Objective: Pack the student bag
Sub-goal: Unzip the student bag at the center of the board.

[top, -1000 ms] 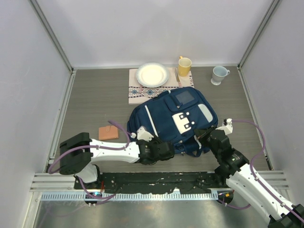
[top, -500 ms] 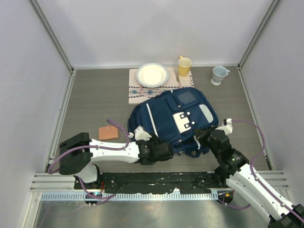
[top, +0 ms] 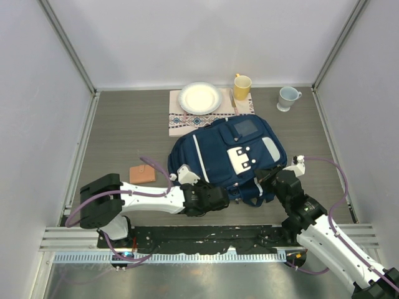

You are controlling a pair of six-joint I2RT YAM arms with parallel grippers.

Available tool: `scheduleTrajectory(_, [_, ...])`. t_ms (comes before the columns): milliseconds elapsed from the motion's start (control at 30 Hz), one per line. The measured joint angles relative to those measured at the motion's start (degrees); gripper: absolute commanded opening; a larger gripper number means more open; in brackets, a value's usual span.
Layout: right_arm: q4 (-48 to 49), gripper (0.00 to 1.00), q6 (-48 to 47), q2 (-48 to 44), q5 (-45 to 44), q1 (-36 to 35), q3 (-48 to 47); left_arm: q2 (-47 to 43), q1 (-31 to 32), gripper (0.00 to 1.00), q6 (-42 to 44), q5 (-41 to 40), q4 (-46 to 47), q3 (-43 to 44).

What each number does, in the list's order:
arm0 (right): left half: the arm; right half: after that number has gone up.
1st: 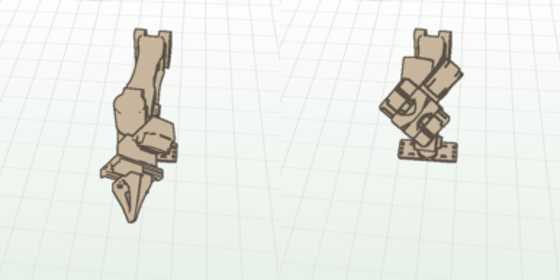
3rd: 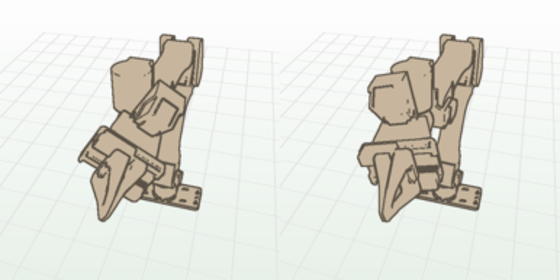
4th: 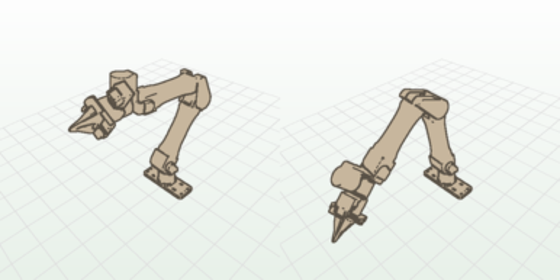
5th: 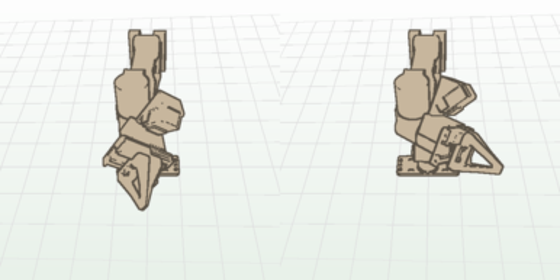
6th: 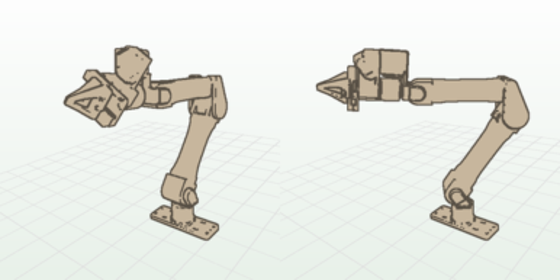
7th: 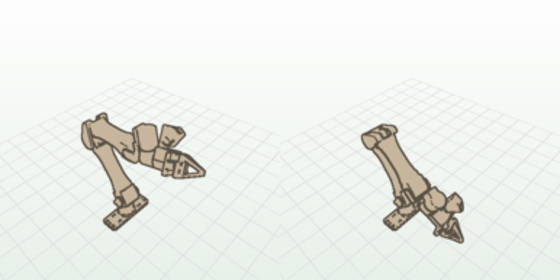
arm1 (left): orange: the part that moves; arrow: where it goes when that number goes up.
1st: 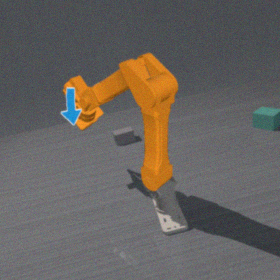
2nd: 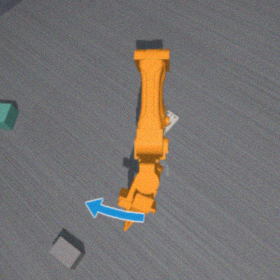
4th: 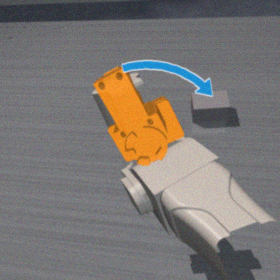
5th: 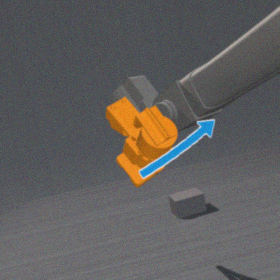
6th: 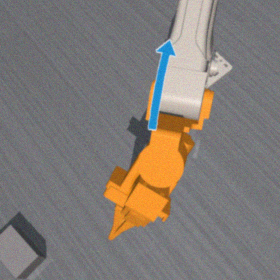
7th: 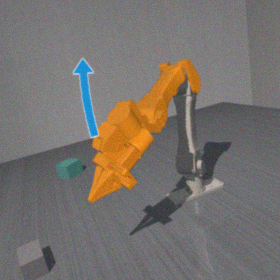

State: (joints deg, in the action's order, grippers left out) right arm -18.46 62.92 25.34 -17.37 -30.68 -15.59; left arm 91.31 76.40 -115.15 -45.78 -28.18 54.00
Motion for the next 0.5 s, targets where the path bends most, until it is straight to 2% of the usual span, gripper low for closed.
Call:
scheduleTrajectory(33, [0.0, 0.01, 0.0, 0.0, 0.0, 0.0, 0.0, 0.0, 0.0, 0.0, 0.0, -0.2, 0.0, 0.0])
scheduleTrajectory(267, [0.0, 0.01, -0.1, -0.3, 0.0, 0.0, 0.0, 0.2, 0.0, 0.0, 2.0, -0.6, 0.6, 0.0])
scheduleTrajectory(333, [-0.1, 0.01, -0.5, -0.1, -0.2, 0.0, 0.0, 0.1, 0.0, 0.0, 5.4, -0.8, 1.3, 0.0])
scheduleTrajectory(500, [-1.4, 0.01, -3.1, 4.1, -0.7, 0.0, -3.6, -4.9, -0.2, 0.0, 22.9, -0.1, 4.9, -2.1])
